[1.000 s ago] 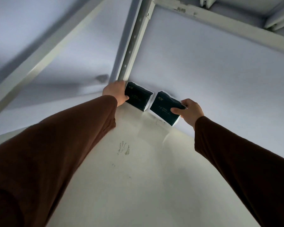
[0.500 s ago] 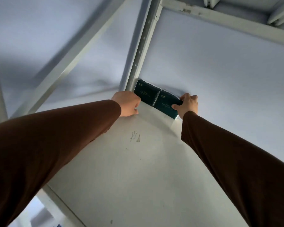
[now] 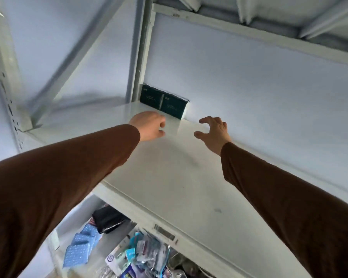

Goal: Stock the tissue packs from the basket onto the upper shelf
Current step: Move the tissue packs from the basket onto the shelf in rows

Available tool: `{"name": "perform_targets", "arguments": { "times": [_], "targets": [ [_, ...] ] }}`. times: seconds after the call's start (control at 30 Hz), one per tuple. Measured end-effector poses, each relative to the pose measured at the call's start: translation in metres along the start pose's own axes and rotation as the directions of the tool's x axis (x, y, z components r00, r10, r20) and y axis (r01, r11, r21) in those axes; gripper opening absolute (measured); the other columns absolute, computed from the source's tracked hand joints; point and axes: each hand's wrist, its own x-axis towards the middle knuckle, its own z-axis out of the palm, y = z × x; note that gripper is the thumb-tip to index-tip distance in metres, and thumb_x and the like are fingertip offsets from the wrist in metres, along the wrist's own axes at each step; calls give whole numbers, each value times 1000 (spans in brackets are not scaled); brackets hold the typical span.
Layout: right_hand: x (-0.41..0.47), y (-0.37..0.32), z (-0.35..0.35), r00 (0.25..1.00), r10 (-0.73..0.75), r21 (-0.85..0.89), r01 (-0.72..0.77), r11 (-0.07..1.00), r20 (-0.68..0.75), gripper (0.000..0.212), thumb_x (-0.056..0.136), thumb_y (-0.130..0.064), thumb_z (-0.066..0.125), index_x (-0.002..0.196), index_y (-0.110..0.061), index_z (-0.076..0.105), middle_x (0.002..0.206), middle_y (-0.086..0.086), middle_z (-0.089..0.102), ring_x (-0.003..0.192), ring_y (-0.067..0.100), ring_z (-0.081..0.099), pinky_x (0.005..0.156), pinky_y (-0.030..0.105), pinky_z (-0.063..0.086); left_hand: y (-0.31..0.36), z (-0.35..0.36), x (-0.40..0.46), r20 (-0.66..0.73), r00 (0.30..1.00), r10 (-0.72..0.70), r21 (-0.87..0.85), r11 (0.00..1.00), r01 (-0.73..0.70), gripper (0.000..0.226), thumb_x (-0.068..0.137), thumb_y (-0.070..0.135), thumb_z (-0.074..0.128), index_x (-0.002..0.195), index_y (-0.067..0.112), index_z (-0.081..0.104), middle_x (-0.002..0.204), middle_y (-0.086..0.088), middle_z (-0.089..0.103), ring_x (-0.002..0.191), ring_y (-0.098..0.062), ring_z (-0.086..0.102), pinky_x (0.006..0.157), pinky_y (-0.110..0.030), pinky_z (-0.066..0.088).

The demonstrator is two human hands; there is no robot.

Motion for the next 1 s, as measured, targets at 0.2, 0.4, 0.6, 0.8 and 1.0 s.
{"name": "perform_targets", "arguments": {
  "times": [0.2, 0.4, 0.6, 0.8, 1.0],
  "targets": [
    [-166, 29, -102, 995, -35, -68, 41, 997, 89, 48, 86, -41, 66, 131, -28, 52, 137, 2, 46, 128, 23, 34, 105, 41, 34, 125, -36, -107, 14, 997, 80, -95, 992, -79, 32, 93, 42, 61, 117, 22, 62, 116, 3, 61, 105, -17, 55, 89, -36, 47],
    [-326, 64, -195, 999, -18, -71, 21, 997, 45, 49, 84, -40, 68, 130, -27, 55, 131, 3, 51, 123, 26, 39, 101, 41, 36, 253, -57, -193, -26, 969, 247, -178, 952, -248, 32, 88, 42, 65, 116, 25, 62, 115, 6, 62, 107, -17, 57, 89, -39, 48],
    [-481, 102, -257, 993, 37, -39, -42, 998, -111, 44, 83, -31, 70, 124, -22, 60, 118, 1, 59, 106, 21, 46, 87, 26, 34, 372, -67, -267, -109, 895, 433, -281, 850, -445, 31, 87, 34, 69, 115, 21, 64, 110, 2, 63, 105, -21, 57, 89, -38, 46],
    [-659, 166, -280, 954, 283, -11, -286, 958, -102, 40, 83, -26, 71, 122, -20, 61, 107, -9, 54, 98, 13, 49, 83, 22, 34, 489, -13, -367, -46, 809, 586, -465, 705, -536, 34, 86, 28, 72, 117, 16, 65, 113, -1, 64, 104, -21, 57, 87, -34, 43],
    [-814, 238, -282, 818, 575, 22, -575, 818, 11, 37, 84, -23, 72, 119, -21, 61, 107, -4, 57, 91, 14, 56, 78, 23, 37, 593, 68, -463, 170, 726, 667, -582, 662, -472, 36, 83, 31, 74, 117, 19, 66, 120, 0, 64, 111, -21, 59, 91, -36, 48]
  ]
}}
